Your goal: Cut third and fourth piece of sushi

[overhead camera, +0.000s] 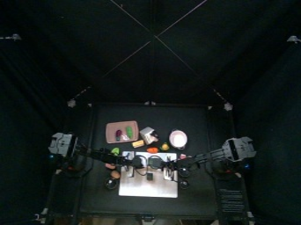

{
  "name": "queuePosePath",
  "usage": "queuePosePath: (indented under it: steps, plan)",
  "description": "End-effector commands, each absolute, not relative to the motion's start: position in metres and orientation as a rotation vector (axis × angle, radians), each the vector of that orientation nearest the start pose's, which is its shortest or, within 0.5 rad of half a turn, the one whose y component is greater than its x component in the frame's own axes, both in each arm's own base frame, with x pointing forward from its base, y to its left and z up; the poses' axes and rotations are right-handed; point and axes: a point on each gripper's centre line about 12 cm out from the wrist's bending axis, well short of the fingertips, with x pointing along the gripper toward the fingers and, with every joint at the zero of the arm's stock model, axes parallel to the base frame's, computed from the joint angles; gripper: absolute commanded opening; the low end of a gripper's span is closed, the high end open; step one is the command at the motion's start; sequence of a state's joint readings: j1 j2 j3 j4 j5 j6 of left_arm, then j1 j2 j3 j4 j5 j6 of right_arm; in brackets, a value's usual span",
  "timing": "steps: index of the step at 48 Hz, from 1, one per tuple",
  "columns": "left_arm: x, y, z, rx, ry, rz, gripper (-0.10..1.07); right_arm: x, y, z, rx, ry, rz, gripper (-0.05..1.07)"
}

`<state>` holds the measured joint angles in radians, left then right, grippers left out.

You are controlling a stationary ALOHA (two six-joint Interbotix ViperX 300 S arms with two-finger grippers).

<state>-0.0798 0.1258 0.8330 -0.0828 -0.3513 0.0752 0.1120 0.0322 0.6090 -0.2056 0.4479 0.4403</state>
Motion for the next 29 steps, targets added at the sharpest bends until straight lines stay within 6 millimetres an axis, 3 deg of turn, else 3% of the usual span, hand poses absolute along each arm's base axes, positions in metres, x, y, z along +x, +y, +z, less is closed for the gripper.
queuePosePath:
  steps: [1, 19, 29]
  plan:
    - [0.373, -0.028, 0.127, 0.028, 0.534, -0.053, 0.35, 0.370, 0.027, 0.170, 0.134, 0.976, -0.109, 0.31]
    - [0.371, -0.041, 0.154, 0.048, 0.448, -0.095, 0.35, 0.364, 0.034, 0.178, 0.129, 0.959, -0.088, 0.31]
    - [0.369, -0.052, 0.157, 0.065, 0.422, -0.132, 0.35, 0.362, 0.046, 0.190, 0.118, 0.923, -0.053, 0.31]
